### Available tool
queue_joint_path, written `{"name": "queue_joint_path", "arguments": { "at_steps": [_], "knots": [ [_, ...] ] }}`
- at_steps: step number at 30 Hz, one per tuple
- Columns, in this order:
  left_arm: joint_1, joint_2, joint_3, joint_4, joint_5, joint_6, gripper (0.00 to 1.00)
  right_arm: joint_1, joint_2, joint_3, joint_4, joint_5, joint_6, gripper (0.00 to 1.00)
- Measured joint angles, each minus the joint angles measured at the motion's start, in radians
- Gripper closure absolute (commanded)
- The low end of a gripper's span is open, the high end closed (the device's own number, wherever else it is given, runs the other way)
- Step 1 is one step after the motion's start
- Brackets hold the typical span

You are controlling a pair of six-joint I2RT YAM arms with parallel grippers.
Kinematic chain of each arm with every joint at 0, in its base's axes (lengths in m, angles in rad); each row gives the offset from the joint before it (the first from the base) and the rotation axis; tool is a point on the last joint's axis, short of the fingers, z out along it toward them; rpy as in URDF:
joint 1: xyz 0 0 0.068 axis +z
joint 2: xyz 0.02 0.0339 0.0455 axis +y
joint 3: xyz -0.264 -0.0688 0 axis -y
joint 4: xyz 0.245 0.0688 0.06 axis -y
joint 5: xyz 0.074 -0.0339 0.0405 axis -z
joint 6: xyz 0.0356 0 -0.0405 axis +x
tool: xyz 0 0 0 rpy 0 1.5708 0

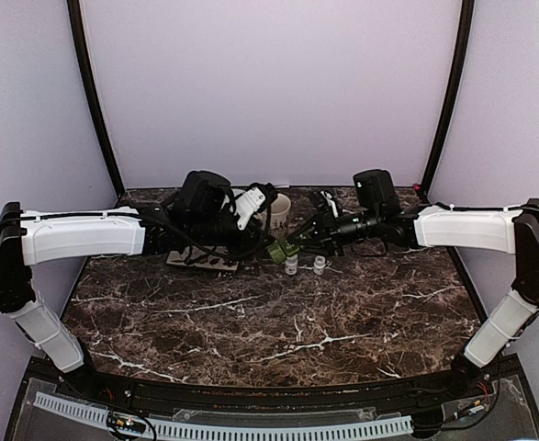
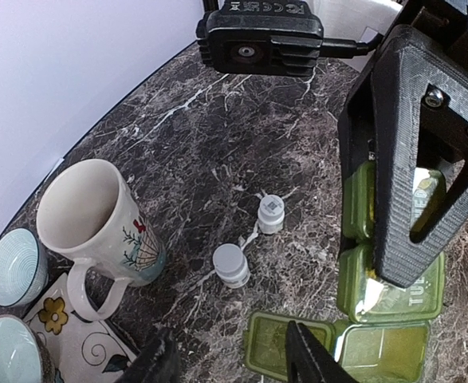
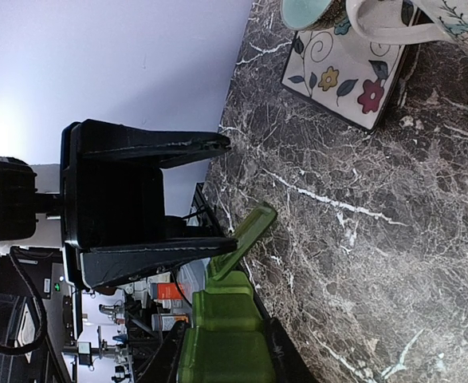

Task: Sort the pills into containers
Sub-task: Open the lid of the pill container.

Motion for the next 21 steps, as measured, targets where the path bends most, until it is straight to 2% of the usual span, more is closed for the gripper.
{"name": "queue_joint_path", "arguments": {
  "at_steps": [12,16,21],
  "knots": [
    [0.010,0.031,0.026,-0.030,0.093,-0.017,0.57,-0.006,0.000,0.000,-0.010,-0.014,-0.001,1.00],
    [0.013,0.034,0.029,-0.037,0.097,-0.026,0.52,-0.006,0.000,-0.003,-0.013,-0.015,-0.001,1.00],
    [0.014,0.034,0.029,-0.035,0.036,-0.045,0.44,-0.007,-0.001,-0.004,-0.016,-0.005,-0.017,1.00]
  ]
}}
